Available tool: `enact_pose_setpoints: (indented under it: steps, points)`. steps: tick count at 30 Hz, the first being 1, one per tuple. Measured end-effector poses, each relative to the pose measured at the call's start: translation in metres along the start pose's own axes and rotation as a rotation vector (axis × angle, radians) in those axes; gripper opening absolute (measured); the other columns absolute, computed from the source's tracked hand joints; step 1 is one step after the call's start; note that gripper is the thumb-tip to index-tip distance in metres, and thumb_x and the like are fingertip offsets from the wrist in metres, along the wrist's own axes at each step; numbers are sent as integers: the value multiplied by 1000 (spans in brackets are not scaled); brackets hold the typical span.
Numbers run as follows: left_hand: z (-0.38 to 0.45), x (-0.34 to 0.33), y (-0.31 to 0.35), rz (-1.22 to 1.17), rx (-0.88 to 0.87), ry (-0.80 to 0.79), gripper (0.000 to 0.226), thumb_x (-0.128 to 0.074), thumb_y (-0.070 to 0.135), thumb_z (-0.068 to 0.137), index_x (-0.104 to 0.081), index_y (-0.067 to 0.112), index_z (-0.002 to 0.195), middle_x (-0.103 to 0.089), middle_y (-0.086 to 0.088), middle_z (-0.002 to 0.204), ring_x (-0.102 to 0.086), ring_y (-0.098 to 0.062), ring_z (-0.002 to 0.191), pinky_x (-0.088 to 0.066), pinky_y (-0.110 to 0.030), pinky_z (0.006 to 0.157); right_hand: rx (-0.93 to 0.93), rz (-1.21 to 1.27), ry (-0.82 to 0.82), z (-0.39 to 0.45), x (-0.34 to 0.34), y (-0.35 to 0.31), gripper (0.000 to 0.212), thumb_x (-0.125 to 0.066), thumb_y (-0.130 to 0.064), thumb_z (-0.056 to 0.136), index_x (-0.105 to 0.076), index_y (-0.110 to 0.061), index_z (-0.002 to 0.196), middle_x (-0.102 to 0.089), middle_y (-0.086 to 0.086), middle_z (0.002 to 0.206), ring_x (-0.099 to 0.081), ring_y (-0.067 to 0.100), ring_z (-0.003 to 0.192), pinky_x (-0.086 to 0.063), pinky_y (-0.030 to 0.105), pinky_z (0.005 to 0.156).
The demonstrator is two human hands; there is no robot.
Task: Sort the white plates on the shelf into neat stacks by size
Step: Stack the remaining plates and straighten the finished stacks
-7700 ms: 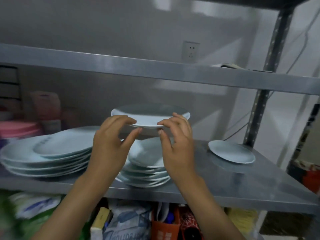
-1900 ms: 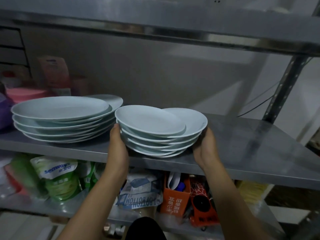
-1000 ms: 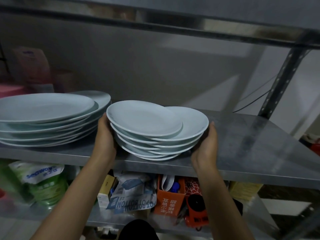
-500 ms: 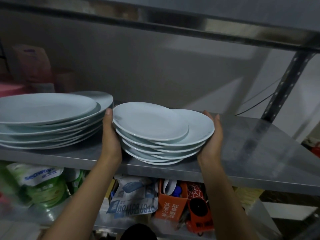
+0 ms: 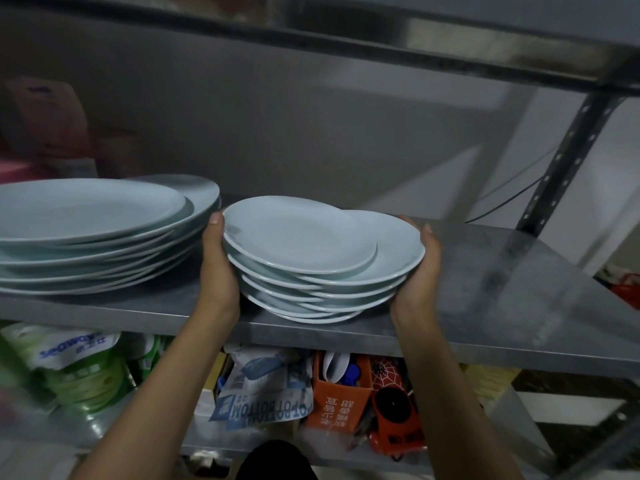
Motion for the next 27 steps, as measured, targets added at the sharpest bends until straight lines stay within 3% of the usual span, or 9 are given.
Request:
enact_pose_setpoints:
  steps: [9,15,21,27]
  points:
    - [2,1,0,16,-2,-7,68,-45,71,78,-62,24,125,-67,-3,121,-60,-23,116,-40,-50,105,21,-56,60,-3,2,-1,54,-26,-40,101,-60,-4,124,-68,15,113,-65,27,100,-50,38,85]
    - [2,5,-6,43,48,7,70,-46,75,73,-64,27,122,-70,-1,116,-63,-22,111,-43,-50,103,41,-71,71,-4,2,0,53,-28,-39,100,-59,-3,125,-67,16,116,-65,27,101,-50,37,85]
    - [5,1,0,99,-38,-25,61,-43,64,82,-60,24,125,-67,-2,120,-61,-23,114,-42,-51,103,69,-89,66,-6,3,-2,53,-27,-38,100,-60,-3,122,-69,14,110,-65,25,98,-50,35,82]
    - [9,4,-7,166,-29,-30,66,-44,72,78,-58,29,126,-66,-1,122,-60,-22,116,-41,-51,104,73,-128,97,-6,4,-1,51,-29,-39,98,-61,-5,121,-69,14,111,-66,26,99,-50,36,83]
Point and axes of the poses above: each hand's wrist, its own z-axis towards the middle knuckle, its own x-axis out of the back of the hand, y = z × x, the point moved 8 cm from there along z, towards the middle knuckle
